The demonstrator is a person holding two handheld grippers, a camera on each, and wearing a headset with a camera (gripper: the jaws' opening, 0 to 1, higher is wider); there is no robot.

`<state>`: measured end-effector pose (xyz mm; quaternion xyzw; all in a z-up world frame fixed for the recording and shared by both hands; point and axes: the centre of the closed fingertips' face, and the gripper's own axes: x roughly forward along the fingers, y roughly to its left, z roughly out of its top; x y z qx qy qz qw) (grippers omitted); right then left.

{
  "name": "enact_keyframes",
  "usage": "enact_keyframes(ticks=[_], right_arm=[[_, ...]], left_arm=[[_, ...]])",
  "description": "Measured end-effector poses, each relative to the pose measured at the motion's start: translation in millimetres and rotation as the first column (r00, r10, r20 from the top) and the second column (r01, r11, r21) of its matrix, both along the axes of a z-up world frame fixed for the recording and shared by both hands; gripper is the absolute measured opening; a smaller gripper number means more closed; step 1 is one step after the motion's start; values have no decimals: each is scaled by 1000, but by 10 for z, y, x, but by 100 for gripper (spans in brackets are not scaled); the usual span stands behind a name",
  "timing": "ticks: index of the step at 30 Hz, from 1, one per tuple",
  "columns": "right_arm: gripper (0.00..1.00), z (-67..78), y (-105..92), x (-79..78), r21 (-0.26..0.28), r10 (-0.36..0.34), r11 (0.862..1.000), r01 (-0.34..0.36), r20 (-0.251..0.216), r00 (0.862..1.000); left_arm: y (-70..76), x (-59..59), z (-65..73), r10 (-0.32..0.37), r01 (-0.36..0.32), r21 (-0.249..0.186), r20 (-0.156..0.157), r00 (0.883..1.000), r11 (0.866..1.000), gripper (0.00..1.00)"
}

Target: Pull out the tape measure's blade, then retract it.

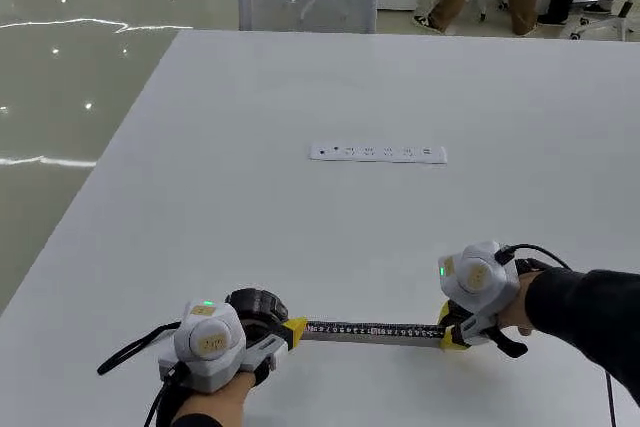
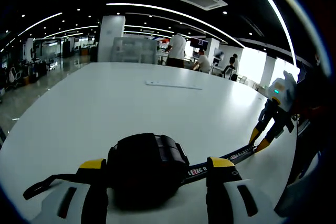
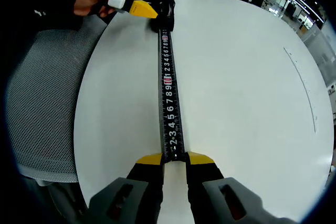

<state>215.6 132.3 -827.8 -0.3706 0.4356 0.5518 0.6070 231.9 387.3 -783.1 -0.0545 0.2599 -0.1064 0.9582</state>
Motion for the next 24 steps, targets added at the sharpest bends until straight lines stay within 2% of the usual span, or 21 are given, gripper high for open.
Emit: enact_keyframes(ticks=[3,7,12,16,18,21,24], right_arm=[[12,-5,6,0,-18,-2,1000,2,1,1000],[13,-15,13,-7,-80,43,996,-43,5,999],[13,-19,0,6,-97,43,994,-43,-3,999],[13,-20,-3,7,-94,38,995,-38,0,999],[13,-20,-6,7,-86,33,996,-33,3,999],[13,-19,-6,6,-68,28,997,-28,10,1000],[13,-15,-1,1,-58,24,998,-23,14,1000]], left_arm=[[34,28,-38,27,-27,1,-17,999,1000,71],[60,62,-85,53,-52,13,-36,998,999,70],[94,57,-107,72,-71,25,-55,996,997,67],[114,59,-123,75,-74,19,-70,995,997,64],[109,36,-130,68,-65,31,-89,994,997,63],[114,29,-134,66,-61,54,-95,993,997,62],[119,31,-139,71,-67,48,-101,992,997,61]])
